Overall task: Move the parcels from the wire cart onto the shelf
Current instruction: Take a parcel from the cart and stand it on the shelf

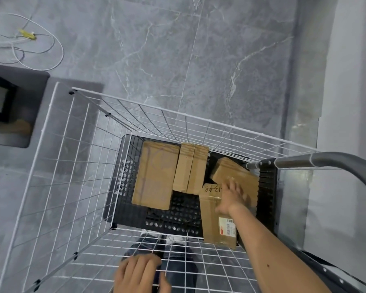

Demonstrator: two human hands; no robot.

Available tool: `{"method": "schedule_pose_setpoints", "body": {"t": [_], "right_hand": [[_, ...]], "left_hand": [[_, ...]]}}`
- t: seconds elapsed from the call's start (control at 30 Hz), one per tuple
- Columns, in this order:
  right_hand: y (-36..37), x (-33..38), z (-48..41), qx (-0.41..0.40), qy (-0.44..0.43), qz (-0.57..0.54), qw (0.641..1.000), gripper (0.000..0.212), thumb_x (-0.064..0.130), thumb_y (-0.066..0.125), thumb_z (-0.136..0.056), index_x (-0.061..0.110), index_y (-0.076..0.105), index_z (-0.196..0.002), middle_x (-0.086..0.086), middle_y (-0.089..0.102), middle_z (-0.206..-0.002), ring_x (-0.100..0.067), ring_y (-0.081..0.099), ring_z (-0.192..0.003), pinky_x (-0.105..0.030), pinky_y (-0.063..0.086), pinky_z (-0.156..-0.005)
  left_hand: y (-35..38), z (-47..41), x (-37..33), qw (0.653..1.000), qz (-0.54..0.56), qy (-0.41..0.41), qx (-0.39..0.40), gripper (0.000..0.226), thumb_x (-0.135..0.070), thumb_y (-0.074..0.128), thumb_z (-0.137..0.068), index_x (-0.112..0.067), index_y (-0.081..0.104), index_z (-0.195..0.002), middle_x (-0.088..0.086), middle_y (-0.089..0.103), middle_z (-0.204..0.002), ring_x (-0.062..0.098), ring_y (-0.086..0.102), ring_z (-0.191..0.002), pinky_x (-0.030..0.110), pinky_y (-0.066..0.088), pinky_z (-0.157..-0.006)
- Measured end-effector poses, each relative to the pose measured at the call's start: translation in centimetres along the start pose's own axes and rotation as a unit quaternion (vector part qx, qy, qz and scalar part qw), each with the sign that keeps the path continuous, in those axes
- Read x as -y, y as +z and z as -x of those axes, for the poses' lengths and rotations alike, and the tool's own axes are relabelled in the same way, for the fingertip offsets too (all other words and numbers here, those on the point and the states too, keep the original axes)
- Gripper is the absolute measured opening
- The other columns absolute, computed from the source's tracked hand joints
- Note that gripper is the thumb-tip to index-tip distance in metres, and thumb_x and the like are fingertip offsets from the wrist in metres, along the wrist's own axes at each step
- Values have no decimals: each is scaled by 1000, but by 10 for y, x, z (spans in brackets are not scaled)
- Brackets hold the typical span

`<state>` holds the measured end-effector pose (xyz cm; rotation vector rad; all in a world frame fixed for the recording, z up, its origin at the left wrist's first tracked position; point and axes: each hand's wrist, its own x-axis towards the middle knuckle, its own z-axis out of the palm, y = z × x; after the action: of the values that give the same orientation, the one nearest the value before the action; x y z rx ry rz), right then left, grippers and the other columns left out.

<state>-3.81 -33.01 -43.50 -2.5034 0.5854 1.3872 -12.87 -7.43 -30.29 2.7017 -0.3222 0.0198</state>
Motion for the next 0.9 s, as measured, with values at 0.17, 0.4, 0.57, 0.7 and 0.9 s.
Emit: {"method": "schedule_pose_setpoints", "body": {"t": [0.17,0.4,0.57,0.7,0.9], "right_hand": [[-4,2,12,3,-9,37,999,100,35,81,-67,12,24,-146,-8,26,-146,-29,25,-136,-45,27,-111],[-26,6,69,-8,-9,-90,996,89,31,80,-63,11,33,-136,-8,39,-141,-29,32,-133,-48,35,-108],[-45,21,130,-86,23,-359,929,82,44,81,-58,14,40,-123,-5,49,-123,-25,52,-111,-47,49,-94],[-62,31,188,-29,87,-662,744,87,35,85,-63,13,40,-134,-5,56,-124,-24,55,-110,-41,47,-96],[-82,55,294,112,95,-833,534,65,35,78,-71,17,52,-127,-15,63,-119,-31,57,-111,-40,48,-78]], "left_hand": [[-4,1,-4,1000,13,9,19,18,-27,47,-62,-21,63,-57,-10,63,-65,6,49,-73,27,39,-72],[-14,8,-9,996,20,-31,86,20,-29,45,-70,-19,63,-72,-7,60,-70,11,46,-74,30,35,-75],[-37,-3,-13,967,-8,-47,252,27,-36,39,-72,-21,60,-81,-7,58,-71,19,59,-63,31,43,-59],[-67,-29,-37,934,76,-162,309,47,-48,31,-85,-19,52,-115,1,60,-106,22,59,-94,34,45,-74],[-147,-73,-96,816,393,-368,210,92,-57,64,-77,-27,13,-147,11,40,-143,27,43,-126,43,37,-105]]}}
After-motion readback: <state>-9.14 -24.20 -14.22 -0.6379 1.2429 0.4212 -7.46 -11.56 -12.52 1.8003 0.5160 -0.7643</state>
